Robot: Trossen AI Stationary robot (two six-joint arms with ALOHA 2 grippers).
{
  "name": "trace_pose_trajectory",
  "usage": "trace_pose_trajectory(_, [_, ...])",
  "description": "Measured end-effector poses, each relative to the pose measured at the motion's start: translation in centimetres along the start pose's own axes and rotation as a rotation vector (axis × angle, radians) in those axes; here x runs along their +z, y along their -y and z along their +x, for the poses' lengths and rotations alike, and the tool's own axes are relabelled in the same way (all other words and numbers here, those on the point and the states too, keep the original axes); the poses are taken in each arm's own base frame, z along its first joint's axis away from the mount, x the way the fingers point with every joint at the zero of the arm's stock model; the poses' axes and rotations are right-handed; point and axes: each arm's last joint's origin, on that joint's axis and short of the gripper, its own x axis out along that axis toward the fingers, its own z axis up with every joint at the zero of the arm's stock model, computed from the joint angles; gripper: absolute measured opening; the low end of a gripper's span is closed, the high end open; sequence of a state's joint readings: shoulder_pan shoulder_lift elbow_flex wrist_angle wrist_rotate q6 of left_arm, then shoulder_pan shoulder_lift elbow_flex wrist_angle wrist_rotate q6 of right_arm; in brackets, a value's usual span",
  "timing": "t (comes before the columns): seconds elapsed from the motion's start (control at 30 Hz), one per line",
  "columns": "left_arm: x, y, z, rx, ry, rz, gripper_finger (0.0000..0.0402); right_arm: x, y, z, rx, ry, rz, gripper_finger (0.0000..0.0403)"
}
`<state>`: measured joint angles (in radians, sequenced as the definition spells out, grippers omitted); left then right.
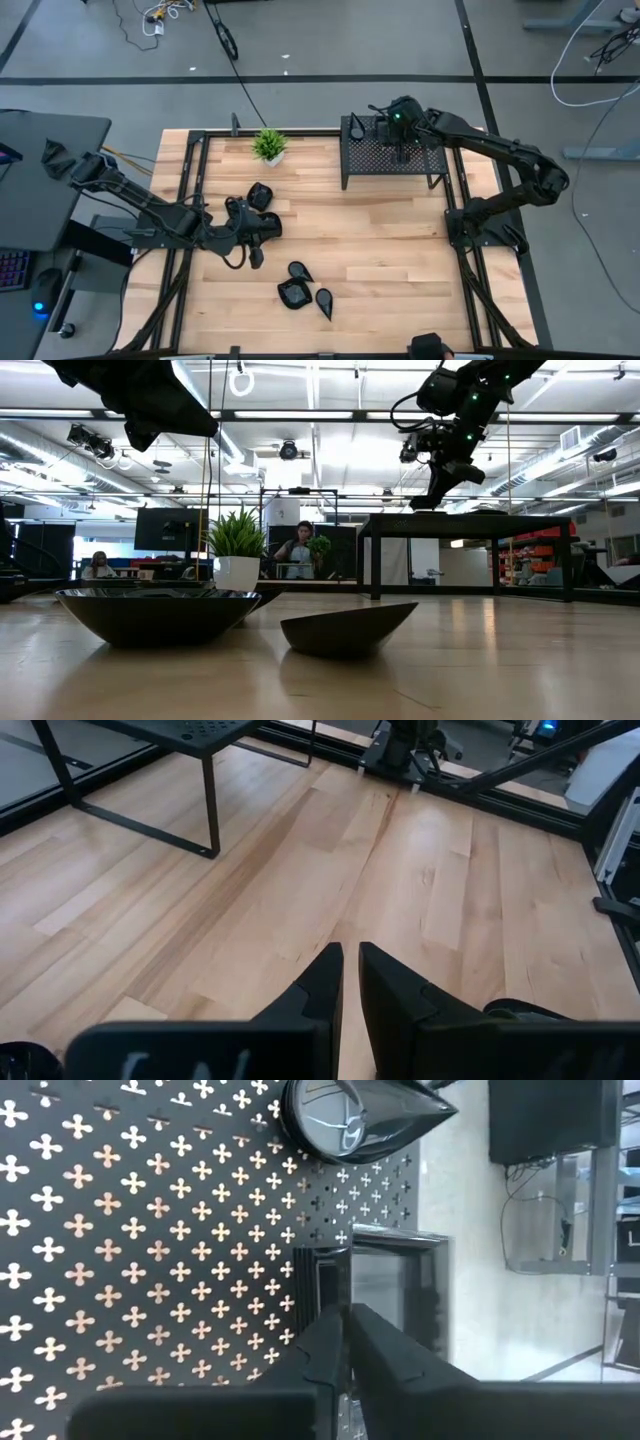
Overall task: Pick & Place Mini shaped plates
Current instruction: Stack the black square plate on top of the black square plate on the shelf
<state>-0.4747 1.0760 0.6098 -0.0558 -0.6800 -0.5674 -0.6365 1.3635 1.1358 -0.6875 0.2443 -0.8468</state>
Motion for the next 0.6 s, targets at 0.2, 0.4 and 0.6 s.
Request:
trace_pose_trajectory(0.2, [0.0,-0.01,0.0,0.0,0.0,0.001,0.0039,0.0,-0.02,0.15,-0.001,-0.009,-0.001,0.0054])
trace_pose_trajectory(0.4, [0.0,-0.01,0.0,0.0,0.0,0.001,0.0039,-0.03,-0.05,0.14,0.001,-0.013,0.026,0.0085])
trace_pose_trajectory(0.6, [0.0,-0.01,0.0,0.0,0.0,0.001,0.0039,0.03,-0.76,-0.32,0.039,-0.027,0.013,0.0109])
